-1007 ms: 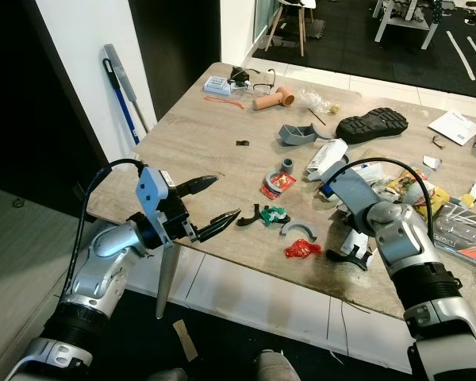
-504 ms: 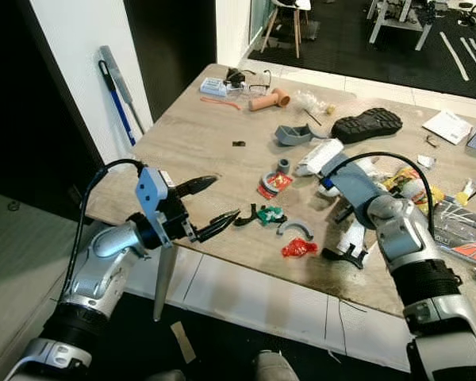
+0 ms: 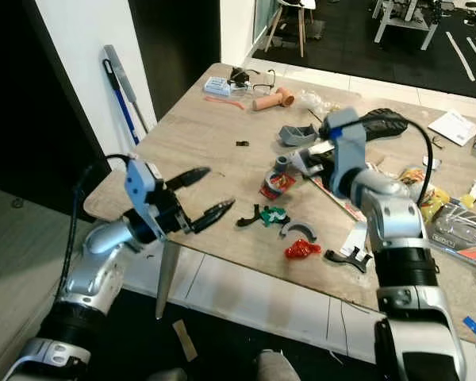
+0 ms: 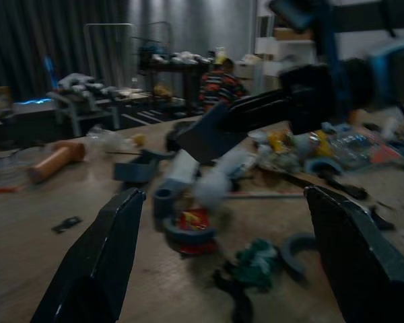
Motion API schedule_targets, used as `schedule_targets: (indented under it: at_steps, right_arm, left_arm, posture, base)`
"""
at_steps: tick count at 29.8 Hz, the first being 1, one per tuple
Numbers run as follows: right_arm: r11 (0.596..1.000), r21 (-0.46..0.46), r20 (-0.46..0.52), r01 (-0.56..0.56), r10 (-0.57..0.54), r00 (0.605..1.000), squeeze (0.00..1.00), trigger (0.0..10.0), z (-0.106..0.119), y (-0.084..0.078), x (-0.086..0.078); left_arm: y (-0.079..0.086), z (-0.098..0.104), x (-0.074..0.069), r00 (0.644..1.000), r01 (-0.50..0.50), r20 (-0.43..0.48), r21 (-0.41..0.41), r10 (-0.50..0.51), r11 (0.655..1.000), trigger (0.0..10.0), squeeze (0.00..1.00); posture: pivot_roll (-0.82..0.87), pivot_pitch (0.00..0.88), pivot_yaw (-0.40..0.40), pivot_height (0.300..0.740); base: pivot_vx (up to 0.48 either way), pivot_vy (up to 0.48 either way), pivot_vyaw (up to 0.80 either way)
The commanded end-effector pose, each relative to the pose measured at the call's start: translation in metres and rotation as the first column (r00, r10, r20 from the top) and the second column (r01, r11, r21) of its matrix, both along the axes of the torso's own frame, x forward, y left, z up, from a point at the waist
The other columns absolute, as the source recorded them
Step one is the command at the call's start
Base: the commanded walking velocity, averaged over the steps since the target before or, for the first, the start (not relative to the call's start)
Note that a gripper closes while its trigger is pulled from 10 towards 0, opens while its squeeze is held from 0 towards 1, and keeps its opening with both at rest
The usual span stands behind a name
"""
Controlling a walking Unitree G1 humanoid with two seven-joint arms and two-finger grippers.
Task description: Picking trash to rubbish bin
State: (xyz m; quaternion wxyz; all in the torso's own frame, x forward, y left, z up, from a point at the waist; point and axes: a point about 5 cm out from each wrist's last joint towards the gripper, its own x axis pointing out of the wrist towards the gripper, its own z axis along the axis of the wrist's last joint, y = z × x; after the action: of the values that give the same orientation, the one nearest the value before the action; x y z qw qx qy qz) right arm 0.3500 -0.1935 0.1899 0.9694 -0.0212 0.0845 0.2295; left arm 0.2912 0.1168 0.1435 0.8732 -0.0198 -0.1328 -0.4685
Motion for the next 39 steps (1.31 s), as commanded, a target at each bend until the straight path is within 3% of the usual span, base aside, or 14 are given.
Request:
schedule_targets:
  at_steps: [1, 8, 9, 10, 24, 39]
  right_arm:
    - [1.0, 0.03, 0.01, -0.005, 0.004, 1.0, 0.0, 0.0, 0.004, -0.001, -0.001]
    - [0.983, 0.176, 0.066, -0.056, 0.045, 0.997, 0.0, 0.0, 0.007, 0.011, -0.003]
    - [0.979, 0.191, 0.076, -0.064, 0.05, 0.996, 0.0, 4.4, 0.003, 0.015, -0.004]
    - [0.976, 0.205, 0.082, -0.072, 0.057, 0.995, 0.0, 10.0, -0.001, 0.019, -0.005]
    - [0.959, 0.273, 0.145, -0.075, 0.036, 0.989, 0.0, 10.0, -0.021, 0.047, -0.008]
    - [0.964, 0.259, 0.157, -0.059, 0.018, 0.987, 0.0, 10.0, -0.026, 0.049, -0.006]
  left_arm:
    - [-0.002, 0.006, 0.002, 1.0, -0.002, 0.007, -0.025, 0.002, 1.0, 10.0, 0.0]
    - [0.0, 0.016, 0.008, 0.998, -0.063, -0.024, -0.082, 0.061, 0.995, 10.0, 0.0]
    - [0.0, 0.016, 0.013, 0.994, -0.099, -0.055, -0.095, 0.094, 0.991, 10.0, 0.0]
    - [0.0, 0.015, 0.016, 0.989, -0.13, -0.086, -0.103, 0.122, 0.986, 10.0, 0.0]
    - [0.003, 0.007, 0.022, 0.962, -0.241, -0.162, -0.127, 0.219, 0.962, 10.0, 0.0]
    - [-0.006, -0.008, 0.012, 0.971, -0.157, -0.19, -0.042, 0.146, 0.987, 10.0, 0.0]
  posture:
    - [-0.04, 0.0, -0.032, 0.74]
    - [-0.04, 0.0, -0.035, 0.74]
    - [-0.04, 0.0, -0.037, 0.74]
    - [-0.04, 0.0, -0.038, 0.74]
    - [-0.03, 0.0, -0.045, 0.74]
    - [-0.04, 0.0, -0.043, 0.74]
  base:
    - [0.0, 0.0, 0.0]
    - [0.0, 0.0, 0.0]
    - [0.0, 0.0, 0.0]
    - [0.0, 0.0, 0.0]
    - [0.0, 0.0, 0.0]
    - [0.0, 0.0, 0.0]
